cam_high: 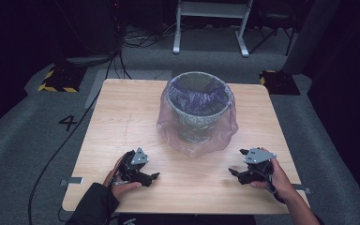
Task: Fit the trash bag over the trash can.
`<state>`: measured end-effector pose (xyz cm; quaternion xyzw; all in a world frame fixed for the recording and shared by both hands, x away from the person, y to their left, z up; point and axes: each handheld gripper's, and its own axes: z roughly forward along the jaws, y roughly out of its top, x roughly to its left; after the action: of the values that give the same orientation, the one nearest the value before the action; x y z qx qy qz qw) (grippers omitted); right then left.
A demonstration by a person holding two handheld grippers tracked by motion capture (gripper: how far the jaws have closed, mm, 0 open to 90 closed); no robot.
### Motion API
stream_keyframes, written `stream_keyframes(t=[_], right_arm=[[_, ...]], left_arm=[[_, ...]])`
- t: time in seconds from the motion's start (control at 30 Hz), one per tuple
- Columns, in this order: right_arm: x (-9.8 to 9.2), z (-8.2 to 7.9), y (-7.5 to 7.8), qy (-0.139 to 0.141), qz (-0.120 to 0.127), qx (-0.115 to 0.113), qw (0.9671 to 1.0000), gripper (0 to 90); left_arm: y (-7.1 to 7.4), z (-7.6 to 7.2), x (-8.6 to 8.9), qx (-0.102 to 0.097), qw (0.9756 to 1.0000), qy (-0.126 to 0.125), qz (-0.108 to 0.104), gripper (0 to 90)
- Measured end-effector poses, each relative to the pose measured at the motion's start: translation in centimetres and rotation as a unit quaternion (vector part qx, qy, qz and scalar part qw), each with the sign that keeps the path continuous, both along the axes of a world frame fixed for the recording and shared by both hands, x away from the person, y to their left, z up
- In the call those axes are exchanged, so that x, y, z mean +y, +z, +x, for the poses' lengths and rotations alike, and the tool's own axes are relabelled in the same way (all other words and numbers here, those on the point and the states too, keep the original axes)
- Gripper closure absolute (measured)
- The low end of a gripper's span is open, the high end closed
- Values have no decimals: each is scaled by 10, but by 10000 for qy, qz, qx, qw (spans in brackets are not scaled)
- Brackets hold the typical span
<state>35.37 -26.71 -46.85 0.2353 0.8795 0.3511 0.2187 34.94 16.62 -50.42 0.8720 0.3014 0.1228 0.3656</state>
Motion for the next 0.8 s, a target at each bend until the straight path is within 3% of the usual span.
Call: stream_keyframes(t=[0.8], right_arm=[[-21, -11, -30, -260, 206, 366, 9988, 156]], left_arm=[[0, 0, 0, -1, 10000, -1, 0, 145]])
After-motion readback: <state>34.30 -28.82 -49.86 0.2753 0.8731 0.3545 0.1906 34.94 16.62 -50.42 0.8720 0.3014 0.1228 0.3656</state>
